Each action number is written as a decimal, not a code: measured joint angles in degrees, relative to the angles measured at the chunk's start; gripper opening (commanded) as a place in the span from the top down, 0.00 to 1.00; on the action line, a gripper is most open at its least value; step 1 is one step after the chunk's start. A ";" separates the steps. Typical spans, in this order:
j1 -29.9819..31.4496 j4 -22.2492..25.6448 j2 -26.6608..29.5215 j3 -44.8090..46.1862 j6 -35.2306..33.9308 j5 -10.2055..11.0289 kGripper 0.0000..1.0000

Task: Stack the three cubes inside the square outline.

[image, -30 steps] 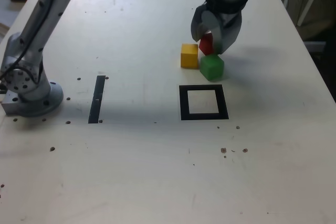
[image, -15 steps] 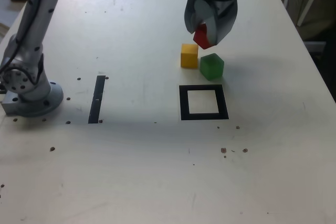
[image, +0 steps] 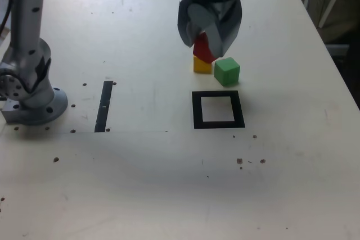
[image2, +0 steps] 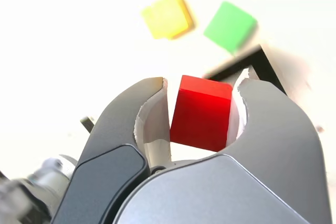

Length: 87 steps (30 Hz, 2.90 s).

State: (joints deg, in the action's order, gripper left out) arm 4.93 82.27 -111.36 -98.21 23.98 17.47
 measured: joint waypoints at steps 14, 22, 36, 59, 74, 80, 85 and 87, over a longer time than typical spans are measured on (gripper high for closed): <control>3.65 -1.89 -2.23 1.10 -24.96 -8.39 0.62; 3.19 -4.82 -5.26 2.61 -30.60 -10.71 0.62; 1.18 -8.33 -7.82 5.43 -32.18 -12.30 0.62; -0.31 -12.20 -9.22 6.83 -29.84 -12.81 0.01; -0.34 -11.24 -8.06 7.70 -29.77 -12.40 0.00; -1.27 -8.05 -4.09 8.17 -29.09 -10.18 0.00; -3.60 -6.71 -2.10 8.25 -24.50 -9.54 0.00; -5.17 -6.50 -1.75 8.25 -21.82 -9.36 0.00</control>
State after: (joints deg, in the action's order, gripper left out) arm -0.24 75.77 -113.11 -89.96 2.16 8.10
